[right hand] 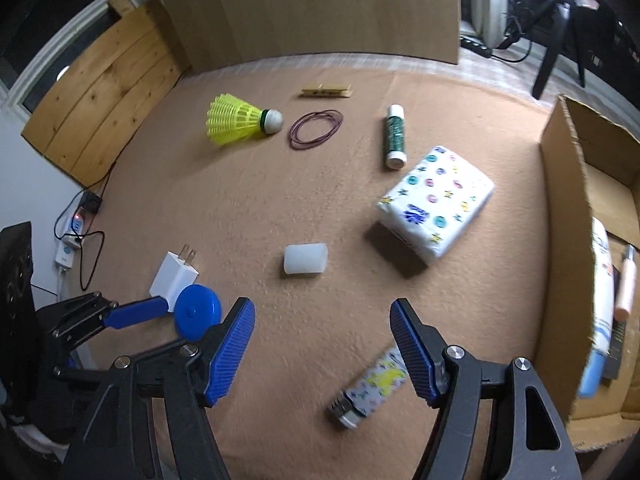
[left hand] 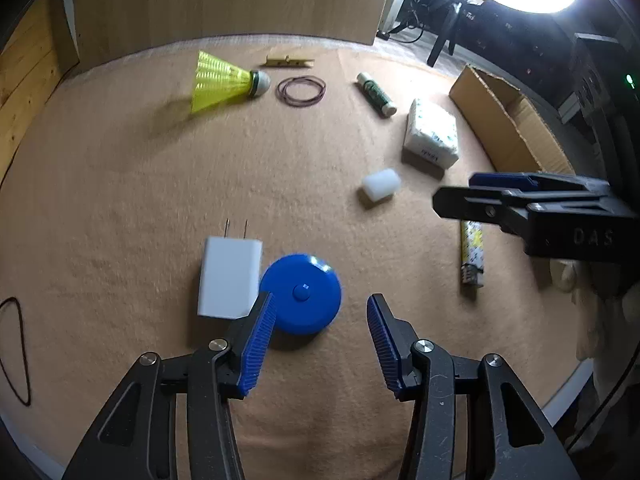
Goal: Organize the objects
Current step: 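Move both tools back to the blue tape measure and white cylinder, then grasp the blue tape measure with the left tool while the right tool grasps the white cylinder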
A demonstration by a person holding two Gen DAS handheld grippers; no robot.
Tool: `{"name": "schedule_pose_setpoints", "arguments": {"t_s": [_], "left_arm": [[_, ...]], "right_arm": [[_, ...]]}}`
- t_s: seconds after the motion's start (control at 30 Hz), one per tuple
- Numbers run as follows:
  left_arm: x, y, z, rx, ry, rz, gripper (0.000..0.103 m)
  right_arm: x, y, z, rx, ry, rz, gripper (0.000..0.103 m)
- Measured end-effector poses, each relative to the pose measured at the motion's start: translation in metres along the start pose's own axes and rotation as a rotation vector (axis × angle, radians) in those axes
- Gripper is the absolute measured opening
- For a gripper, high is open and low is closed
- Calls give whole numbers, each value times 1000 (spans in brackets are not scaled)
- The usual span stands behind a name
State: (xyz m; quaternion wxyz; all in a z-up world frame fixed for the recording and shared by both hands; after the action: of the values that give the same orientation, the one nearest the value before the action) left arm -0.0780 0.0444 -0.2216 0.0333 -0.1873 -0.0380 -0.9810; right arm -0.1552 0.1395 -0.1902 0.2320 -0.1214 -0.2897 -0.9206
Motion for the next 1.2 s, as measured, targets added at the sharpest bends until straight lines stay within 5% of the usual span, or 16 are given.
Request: {"name": "schedule_pose_setpoints", "arguments": {"t_s": [0.7, 1.2], "left_arm": [[4, -11, -25, -4, -8, -112, 56], [2, -13, -29, 4, -28, -97, 54]], "right_arm": [[16, -5, -46, -58, 73, 14, 66], [18, -3, -55, -136, 102, 123, 64]]}}
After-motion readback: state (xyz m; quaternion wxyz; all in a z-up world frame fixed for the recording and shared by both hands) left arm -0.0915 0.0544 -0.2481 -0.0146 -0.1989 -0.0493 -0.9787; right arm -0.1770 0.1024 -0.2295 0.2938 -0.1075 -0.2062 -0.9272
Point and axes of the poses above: each gripper's, at about its wrist camera, not at the fingertips, and z roughly against the way its jaws point, y to its left, x to its top, the point moved 8 cm from there along -z, roughly the way its jaws point, and after that the axes turned 15 degrees about x, right-handed, at the moved point
